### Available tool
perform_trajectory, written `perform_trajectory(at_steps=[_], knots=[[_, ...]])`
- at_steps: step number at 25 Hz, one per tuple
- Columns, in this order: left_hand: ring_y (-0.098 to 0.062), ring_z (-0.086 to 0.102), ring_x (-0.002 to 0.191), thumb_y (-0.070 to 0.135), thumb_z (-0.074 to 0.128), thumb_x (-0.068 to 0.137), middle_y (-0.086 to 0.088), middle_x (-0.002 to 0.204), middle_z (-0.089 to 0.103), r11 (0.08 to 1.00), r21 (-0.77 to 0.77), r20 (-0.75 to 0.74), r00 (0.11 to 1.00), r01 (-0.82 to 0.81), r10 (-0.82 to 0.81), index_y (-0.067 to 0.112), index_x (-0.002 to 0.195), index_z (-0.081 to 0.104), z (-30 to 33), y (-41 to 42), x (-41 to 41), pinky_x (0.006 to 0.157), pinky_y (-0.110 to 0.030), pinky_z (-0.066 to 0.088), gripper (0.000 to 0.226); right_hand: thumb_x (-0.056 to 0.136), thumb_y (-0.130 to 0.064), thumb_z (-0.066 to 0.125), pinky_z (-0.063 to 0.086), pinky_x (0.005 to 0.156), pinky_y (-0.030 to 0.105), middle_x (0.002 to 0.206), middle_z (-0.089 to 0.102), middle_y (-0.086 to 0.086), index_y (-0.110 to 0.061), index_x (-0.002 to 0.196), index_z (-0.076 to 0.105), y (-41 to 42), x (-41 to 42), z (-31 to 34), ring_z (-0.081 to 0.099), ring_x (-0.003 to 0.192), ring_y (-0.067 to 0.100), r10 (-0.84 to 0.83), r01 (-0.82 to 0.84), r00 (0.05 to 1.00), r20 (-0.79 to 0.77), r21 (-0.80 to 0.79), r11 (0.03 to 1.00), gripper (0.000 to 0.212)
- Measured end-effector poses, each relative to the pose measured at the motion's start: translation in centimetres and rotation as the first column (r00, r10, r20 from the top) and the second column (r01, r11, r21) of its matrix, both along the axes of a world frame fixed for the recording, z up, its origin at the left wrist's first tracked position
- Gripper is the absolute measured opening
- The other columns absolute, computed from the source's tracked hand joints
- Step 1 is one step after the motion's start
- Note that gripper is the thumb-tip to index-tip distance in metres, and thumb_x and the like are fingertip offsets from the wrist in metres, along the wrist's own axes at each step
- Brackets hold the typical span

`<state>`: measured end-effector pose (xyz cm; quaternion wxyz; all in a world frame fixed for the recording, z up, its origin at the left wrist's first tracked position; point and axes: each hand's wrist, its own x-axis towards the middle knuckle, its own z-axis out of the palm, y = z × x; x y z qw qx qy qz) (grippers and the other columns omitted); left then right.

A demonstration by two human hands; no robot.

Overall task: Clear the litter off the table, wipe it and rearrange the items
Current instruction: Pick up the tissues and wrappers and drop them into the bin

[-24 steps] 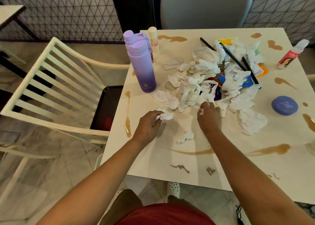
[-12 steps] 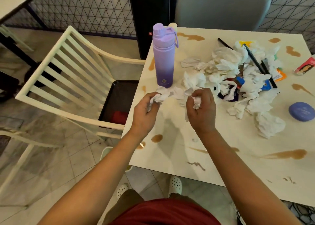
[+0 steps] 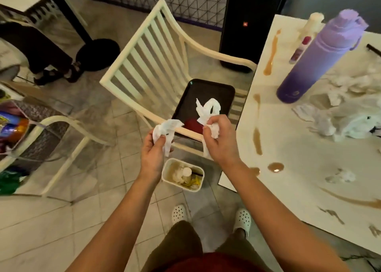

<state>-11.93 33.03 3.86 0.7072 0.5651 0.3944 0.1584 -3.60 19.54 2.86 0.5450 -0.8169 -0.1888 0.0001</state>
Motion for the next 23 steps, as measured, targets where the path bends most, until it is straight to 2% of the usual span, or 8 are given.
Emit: perform_trajectory(at_steps=[3, 5, 7, 9, 12, 15, 20, 23], knots=[[-0.019, 0.062, 0.076, 0.008, 0.046, 0.095, -0.001, 0.089, 0.064, 0.999, -0.032, -0.115, 0.993, -0.002, -0.002, 0.018, 0.105, 0.051, -3.6, 5.4, -3.1, 0.059, -0.028, 0.055, 0.015, 0.089, -0.015, 0.054, 0.04, 0.076, 0.014, 0.092, 0.052, -0.007, -0.014, 0.095, 0.053, 5.7, -2.9, -4.0, 0.047, 0.084, 0.002, 0.048, -0.063, 0.977, -0.207, -0.069, 0.996, 0.006], [-0.023, 0.063, 0.085, 0.01, 0.046, 0.095, -0.005, 0.097, 0.065, 0.998, -0.063, -0.184, 0.982, 0.015, -0.027, 0.014, 0.113, 0.051, -6.9, 7.9, -4.1, 0.071, -0.036, 0.055, 0.019, 0.09, -0.017, 0.054, 0.044, 0.08, 0.023, 0.093, 0.055, -0.004, -0.015, 0.096, 0.053, 8.5, -4.2, -8.0, 0.052, 0.088, 0.008, 0.006, -0.043, 0.926, -0.377, -0.088, 0.995, 0.006], [-0.029, 0.062, 0.096, 0.009, 0.045, 0.095, -0.009, 0.104, 0.064, 0.994, -0.112, -0.249, 0.968, 0.01, -0.038, 0.019, 0.108, 0.054, -10.3, 9.1, -4.4, 0.084, -0.045, 0.05, 0.019, 0.09, -0.016, 0.054, 0.046, 0.083, 0.029, 0.093, 0.055, -0.002, -0.016, 0.093, 0.052, 9.9, -4.7, -12.2, 0.055, 0.092, 0.016, -0.092, 0.013, 0.807, -0.583, -0.14, 0.99, 0.004], [-0.034, 0.059, 0.101, 0.004, 0.043, 0.092, -0.011, 0.105, 0.062, 0.984, -0.176, -0.312, 0.949, -0.004, -0.052, 0.024, 0.098, 0.054, -14.5, 10.0, -4.2, 0.088, -0.048, 0.048, 0.023, 0.09, -0.013, 0.055, 0.047, 0.083, 0.033, 0.095, 0.055, 0.003, -0.014, 0.091, 0.051, 10.8, -4.9, -16.8, 0.055, 0.095, 0.022, -0.192, 0.067, 0.657, -0.729, -0.198, 0.978, 0.004], [-0.038, 0.056, 0.104, -0.002, 0.043, 0.087, -0.017, 0.111, 0.06, 0.965, -0.263, -0.362, 0.928, -0.005, -0.094, 0.022, 0.097, 0.056, -21.4, 10.9, -3.7, 0.091, -0.051, 0.047, 0.029, 0.087, -0.008, 0.057, 0.043, 0.073, 0.025, 0.102, 0.056, 0.013, -0.013, 0.086, 0.052, 11.3, -4.9, -23.4, 0.053, 0.092, 0.024, -0.314, 0.126, 0.514, -0.798, -0.292, 0.948, 0.008], [-0.031, 0.057, 0.097, -0.001, 0.045, 0.088, -0.017, 0.112, 0.058, 0.944, -0.329, -0.373, 0.919, -0.004, -0.126, 0.01, 0.115, 0.053, -27.5, 11.1, -3.6, 0.083, -0.046, 0.05, 0.031, 0.088, -0.008, 0.057, 0.043, 0.051, 0.015, 0.099, 0.053, 0.012, -0.013, 0.09, 0.052, 11.4, -5.2, -29.0, 0.05, 0.086, 0.022, -0.408, 0.194, 0.37, -0.835, -0.36, 0.912, 0.008], [-0.032, 0.056, 0.105, 0.004, 0.047, 0.09, -0.015, 0.118, 0.057, 0.913, -0.408, -0.434, 0.883, -0.012, -0.182, 0.009, 0.125, 0.049, -35.9, 11.4, -4.3, 0.093, -0.047, 0.048, 0.035, 0.084, -0.016, 0.064, 0.041, 0.052, 0.023, 0.101, 0.06, 0.01, -0.02, 0.093, 0.058, 12.1, -6.4, -37.6, 0.056, 0.083, 0.026, -0.453, 0.205, 0.192, -0.871, -0.416, 0.886, 0.011], [-0.03, 0.055, 0.103, 0.005, 0.046, 0.092, -0.012, 0.115, 0.056, 0.874, -0.485, -0.441, 0.874, -0.04, -0.205, 0.016, 0.119, 0.051, -40.1, 11.5, -4.1, 0.085, -0.043, 0.05, 0.03, 0.084, -0.018, 0.065, 0.044, 0.051, 0.025, 0.103, 0.061, 0.009, -0.023, 0.097, 0.062, 12.7, -6.3, -41.6, 0.058, 0.084, 0.028, -0.48, 0.266, 0.132, -0.867, -0.436, 0.86, 0.015]])
